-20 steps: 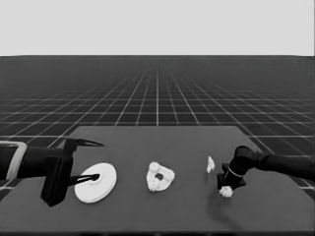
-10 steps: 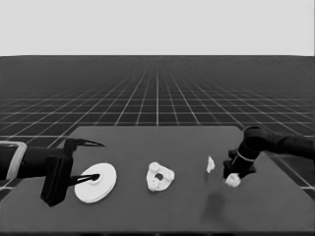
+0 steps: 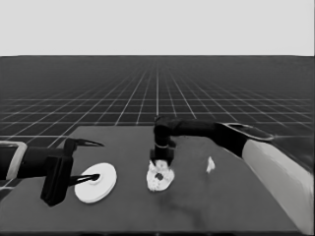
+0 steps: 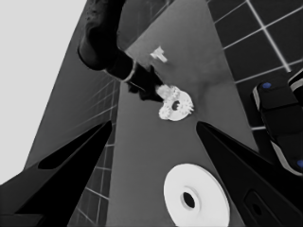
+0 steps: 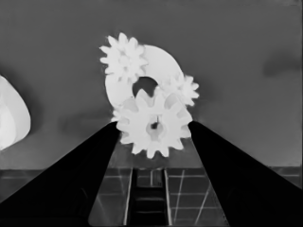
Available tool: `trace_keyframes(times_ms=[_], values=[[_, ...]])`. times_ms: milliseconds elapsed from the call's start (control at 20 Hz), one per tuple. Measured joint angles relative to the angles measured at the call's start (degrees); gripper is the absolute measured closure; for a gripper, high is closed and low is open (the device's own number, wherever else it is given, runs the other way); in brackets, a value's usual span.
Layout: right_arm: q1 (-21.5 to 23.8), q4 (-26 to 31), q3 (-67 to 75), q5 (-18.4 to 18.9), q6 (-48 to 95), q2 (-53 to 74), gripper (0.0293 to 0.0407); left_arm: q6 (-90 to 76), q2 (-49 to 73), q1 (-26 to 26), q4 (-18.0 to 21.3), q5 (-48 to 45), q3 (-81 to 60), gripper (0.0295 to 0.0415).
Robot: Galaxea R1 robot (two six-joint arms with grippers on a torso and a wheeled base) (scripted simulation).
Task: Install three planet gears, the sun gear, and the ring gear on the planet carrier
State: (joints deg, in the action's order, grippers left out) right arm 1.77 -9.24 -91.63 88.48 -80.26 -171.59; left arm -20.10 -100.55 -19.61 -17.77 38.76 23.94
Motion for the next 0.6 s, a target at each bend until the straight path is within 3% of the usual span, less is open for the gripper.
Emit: trace_keyframes(times_ms=[200, 350, 600], values=[[-0.04, 0.13, -4.41, -0.30, 1.93, -2.58, 0.0390, 0.00, 0.00, 0.00, 0.00, 0.00, 0.00, 0.0326], [-5.71, -5.22, -7.87, -1.96, 4.02, -3.61, 0.0390, 0.00, 0.00, 0.00, 0.00, 0.00, 0.00, 0.0326], [-6.96, -6.42, -9.03, -2.50, 4.68, -3.95, 0.0390, 0.00, 0.00, 0.00, 0.00, 0.00, 0.00, 0.0326]])
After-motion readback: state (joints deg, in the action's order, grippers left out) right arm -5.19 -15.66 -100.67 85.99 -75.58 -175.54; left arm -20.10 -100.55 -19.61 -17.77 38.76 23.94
